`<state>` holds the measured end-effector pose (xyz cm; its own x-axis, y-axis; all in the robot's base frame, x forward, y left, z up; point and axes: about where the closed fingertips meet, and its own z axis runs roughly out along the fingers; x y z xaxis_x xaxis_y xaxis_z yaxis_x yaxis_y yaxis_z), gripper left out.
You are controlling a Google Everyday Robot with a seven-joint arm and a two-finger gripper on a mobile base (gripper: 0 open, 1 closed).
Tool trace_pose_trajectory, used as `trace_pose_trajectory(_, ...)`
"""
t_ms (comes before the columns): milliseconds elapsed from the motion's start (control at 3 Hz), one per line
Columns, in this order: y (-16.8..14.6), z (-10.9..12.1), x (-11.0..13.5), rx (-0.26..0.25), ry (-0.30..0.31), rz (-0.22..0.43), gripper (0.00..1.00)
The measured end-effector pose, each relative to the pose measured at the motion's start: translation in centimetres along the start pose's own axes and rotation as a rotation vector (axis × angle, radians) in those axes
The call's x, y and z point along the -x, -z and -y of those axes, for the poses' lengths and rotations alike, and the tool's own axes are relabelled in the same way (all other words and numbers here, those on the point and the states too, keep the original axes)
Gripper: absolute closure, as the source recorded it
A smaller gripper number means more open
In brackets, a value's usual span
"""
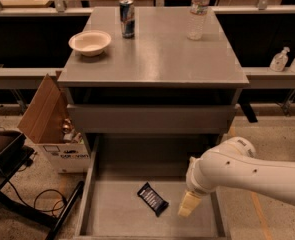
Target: Pick rxbar blueberry from middle drawer and place on counter
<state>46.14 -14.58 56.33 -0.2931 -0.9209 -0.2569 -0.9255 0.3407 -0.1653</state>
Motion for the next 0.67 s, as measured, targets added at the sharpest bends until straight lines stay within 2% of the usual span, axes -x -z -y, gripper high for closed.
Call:
trace_pose_trajectory(333, -5.6, -1.6, 1.3, 0.037, -0.029, 0.031, 0.00)
trace_pose_trajectory(667, -10.8, -2.3, 2.6, 0.072, -0.089, 0.038, 0.00)
